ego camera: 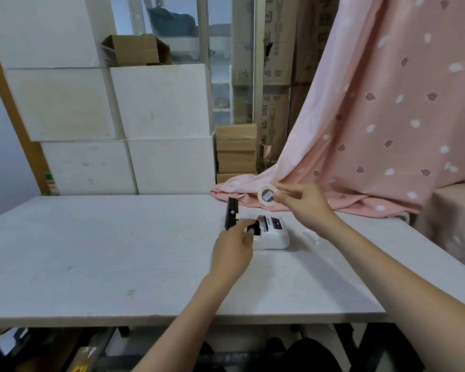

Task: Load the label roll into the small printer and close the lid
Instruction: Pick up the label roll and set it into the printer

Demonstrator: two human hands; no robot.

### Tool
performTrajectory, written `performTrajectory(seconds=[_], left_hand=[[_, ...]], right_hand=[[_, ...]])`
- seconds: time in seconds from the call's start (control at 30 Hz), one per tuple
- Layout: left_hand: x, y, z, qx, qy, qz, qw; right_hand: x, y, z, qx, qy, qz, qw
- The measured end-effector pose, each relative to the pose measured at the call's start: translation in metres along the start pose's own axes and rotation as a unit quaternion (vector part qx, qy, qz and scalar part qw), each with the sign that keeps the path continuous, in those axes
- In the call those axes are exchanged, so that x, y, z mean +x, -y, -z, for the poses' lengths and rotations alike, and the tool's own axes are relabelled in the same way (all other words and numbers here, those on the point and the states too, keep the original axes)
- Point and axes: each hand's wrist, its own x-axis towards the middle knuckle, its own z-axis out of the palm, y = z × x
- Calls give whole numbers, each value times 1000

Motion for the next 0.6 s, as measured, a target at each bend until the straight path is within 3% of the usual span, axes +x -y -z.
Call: performTrajectory(seconds=[0.07,0.17,0.6], left_hand=[[-2,14,-3,100,33,-3,994],[2,14,-4,129,55,-11,990],[7,21,-11,74,30,-4,997]], right_hand=[[4,-4,1,-68,35,1,997],[6,-5,-5,-134,75,10,988],[13,-15,-19,-204,143,19,968]])
